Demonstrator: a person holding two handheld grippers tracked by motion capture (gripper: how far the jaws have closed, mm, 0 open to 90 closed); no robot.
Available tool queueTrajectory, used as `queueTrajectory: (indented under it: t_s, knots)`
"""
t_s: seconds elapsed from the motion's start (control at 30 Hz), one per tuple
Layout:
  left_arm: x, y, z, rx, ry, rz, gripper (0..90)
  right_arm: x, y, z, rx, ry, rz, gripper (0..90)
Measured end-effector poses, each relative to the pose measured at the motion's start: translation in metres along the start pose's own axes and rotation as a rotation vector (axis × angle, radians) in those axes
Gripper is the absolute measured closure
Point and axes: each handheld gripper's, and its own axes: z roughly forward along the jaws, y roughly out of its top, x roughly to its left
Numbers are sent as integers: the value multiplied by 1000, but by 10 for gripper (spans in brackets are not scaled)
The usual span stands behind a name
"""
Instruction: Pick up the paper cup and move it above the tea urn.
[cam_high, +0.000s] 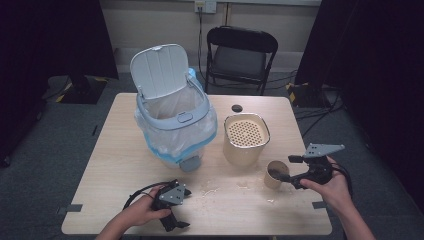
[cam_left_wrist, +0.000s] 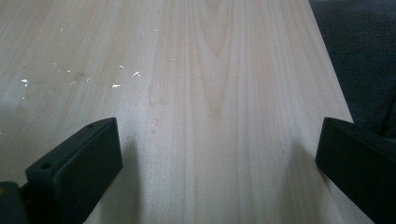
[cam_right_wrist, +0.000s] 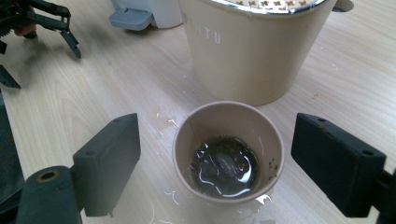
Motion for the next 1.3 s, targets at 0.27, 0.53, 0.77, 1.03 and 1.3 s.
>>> queueTrajectory:
  t_s: [0.27,0.53,0.77,1.03,1.3]
  knots:
    - [0,0,0,-2,0,1,0,0,-13,2,2,-6,12,149]
    - [0,0,0,-1,0,2,0,-3,-22,4,-9,-8,27,148]
    - [0,0,0,-1,3,2,0,-3,-33,9,-26,2,44,146]
    - [0,0,0,1,4,4,0,-7,-44,12,-32,-17,64,146]
    - [0,0,0,1,4,4,0,-9,-53,23,-7,-23,61,146]
